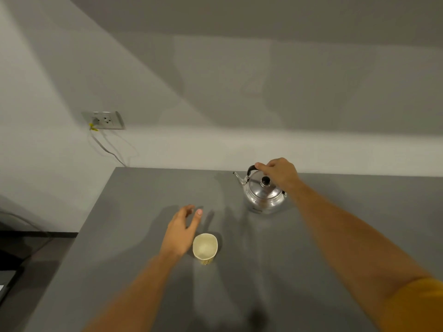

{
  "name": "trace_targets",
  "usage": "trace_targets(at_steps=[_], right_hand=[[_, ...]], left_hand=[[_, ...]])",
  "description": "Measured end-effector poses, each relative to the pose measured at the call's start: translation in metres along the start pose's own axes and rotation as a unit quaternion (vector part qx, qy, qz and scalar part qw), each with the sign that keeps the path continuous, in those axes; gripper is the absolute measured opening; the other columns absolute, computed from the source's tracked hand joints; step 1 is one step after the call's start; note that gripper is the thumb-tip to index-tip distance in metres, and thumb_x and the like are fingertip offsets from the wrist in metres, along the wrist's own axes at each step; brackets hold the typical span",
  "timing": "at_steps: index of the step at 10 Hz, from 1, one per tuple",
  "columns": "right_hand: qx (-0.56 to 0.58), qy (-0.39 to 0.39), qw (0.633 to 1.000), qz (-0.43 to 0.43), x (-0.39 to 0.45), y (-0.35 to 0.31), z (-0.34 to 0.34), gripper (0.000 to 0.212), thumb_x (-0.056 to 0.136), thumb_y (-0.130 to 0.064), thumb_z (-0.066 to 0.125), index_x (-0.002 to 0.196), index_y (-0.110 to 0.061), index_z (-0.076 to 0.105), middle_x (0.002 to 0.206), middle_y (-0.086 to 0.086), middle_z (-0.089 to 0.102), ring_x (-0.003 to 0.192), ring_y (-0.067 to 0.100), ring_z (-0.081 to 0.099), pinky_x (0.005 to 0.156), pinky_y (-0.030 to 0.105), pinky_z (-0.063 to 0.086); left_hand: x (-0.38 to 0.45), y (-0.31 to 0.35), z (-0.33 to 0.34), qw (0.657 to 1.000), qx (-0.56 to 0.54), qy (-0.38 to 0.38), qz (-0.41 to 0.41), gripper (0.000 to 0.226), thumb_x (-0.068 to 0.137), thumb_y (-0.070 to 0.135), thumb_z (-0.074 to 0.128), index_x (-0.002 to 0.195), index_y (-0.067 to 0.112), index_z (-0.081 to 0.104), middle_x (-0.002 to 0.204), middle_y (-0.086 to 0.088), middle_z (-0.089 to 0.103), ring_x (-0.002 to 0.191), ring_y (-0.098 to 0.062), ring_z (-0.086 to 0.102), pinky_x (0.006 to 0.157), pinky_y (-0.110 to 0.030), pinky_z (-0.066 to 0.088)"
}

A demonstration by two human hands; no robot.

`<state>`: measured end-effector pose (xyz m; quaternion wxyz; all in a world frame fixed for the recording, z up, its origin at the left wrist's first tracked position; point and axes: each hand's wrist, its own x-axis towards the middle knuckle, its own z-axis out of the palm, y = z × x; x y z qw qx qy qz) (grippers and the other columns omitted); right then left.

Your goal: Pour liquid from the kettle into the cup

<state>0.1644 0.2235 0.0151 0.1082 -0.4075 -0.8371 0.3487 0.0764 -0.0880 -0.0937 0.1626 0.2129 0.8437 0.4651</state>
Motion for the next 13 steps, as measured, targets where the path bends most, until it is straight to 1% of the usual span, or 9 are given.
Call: trace_targets(at_steps=[1,2,6,7,9,10,11,12,13], right_hand=[[-0.005,0.004,1.0,0.0,0.014,0.002,0.001,0.05,0.083,-0.059,0.066,0.074,-0.01,0.071,0.068,0.002,0.067,0.07,0.021,0.062,0.055,0.027,0.042],[-0.011,0.002,1.0,0.006,0.029,0.006,0.003,0.052,0.084,-0.059,0.065,0.077,-0.008,0.072,0.076,0.009,0.072,0.075,0.024,0.064,0.063,0.031,0.047],[0.019,-0.023,0.999,0.034,0.088,0.014,0.015,0.04,0.081,-0.06,0.067,0.065,-0.024,0.066,0.068,-0.004,0.067,0.065,0.008,0.058,0.053,0.025,0.039],[0.031,-0.02,0.999,0.029,0.1,0.015,0.015,0.042,0.079,-0.06,0.068,0.069,-0.02,0.07,0.069,-0.002,0.068,0.066,0.011,0.059,0.054,0.026,0.04],[0.029,-0.042,0.999,0.007,0.121,0.018,0.013,0.047,0.082,-0.062,0.065,0.079,-0.016,0.074,0.075,0.001,0.069,0.067,0.013,0.06,0.059,0.027,0.044],[0.009,-0.047,0.999,-0.002,0.124,0.019,0.014,0.049,0.085,-0.061,0.062,0.08,-0.014,0.074,0.066,-0.002,0.063,0.062,0.013,0.057,0.057,0.027,0.041],[-0.041,-0.049,0.998,-0.012,0.12,0.014,0.011,0.047,0.09,-0.061,0.055,0.086,-0.016,0.07,0.076,-0.003,0.064,0.08,0.02,0.062,0.064,0.029,0.045],[-0.122,0.009,0.989,-0.083,0.105,0.01,0.01,0.042,0.094,-0.056,0.051,0.107,-0.021,0.07,0.109,0.0,0.063,0.11,0.025,0.053,0.091,0.04,0.047],[-0.085,0.031,0.987,-0.133,0.083,-0.003,0.011,0.039,0.096,-0.052,0.053,0.113,-0.02,0.069,0.123,0.004,0.058,0.12,0.024,0.046,0.099,0.04,0.043]], left_hand=[[0.024,0.015,-0.004,1.0,0.001,0.002,0.008,0.057,0.095,0.063,0.05,0.134,0.022,0.059,0.132,0.004,0.063,0.115,-0.004,0.053,0.096,-0.025,0.037],[0.048,0.03,-0.005,1.0,-0.002,0.0,0.009,0.056,0.096,0.061,0.051,0.134,0.021,0.059,0.133,0.003,0.063,0.118,-0.007,0.054,0.097,-0.025,0.038],[0.126,0.061,0.01,0.999,0.023,-0.023,0.011,0.054,0.097,0.06,0.05,0.132,0.021,0.06,0.132,0.004,0.065,0.111,-0.007,0.055,0.095,-0.027,0.04],[0.134,0.065,0.014,0.999,0.024,-0.028,0.014,0.051,0.099,0.056,0.051,0.133,0.019,0.06,0.133,0.001,0.065,0.121,-0.015,0.058,0.098,-0.028,0.04],[0.144,0.072,0.021,0.999,0.021,-0.039,0.012,0.052,0.099,0.056,0.05,0.136,0.019,0.058,0.133,0.002,0.063,0.11,-0.008,0.052,0.096,-0.027,0.038],[0.146,0.075,0.023,0.999,0.022,-0.043,0.013,0.052,0.1,0.054,0.05,0.137,0.019,0.057,0.134,0.0,0.063,0.112,-0.008,0.052,0.097,-0.026,0.038],[0.144,0.077,0.022,0.999,0.024,-0.047,0.015,0.052,0.1,0.054,0.05,0.136,0.018,0.058,0.134,-0.001,0.063,0.122,-0.015,0.056,0.097,-0.026,0.038],[0.136,0.081,0.02,0.998,0.015,-0.052,0.019,0.048,0.1,0.054,0.05,0.13,0.019,0.061,0.13,0.0,0.065,0.115,-0.015,0.057,0.096,-0.026,0.038],[0.123,0.088,0.014,0.999,0.008,-0.049,0.021,0.044,0.1,0.055,0.049,0.124,0.021,0.063,0.121,0.001,0.067,0.106,-0.012,0.058,0.092,-0.027,0.039]])
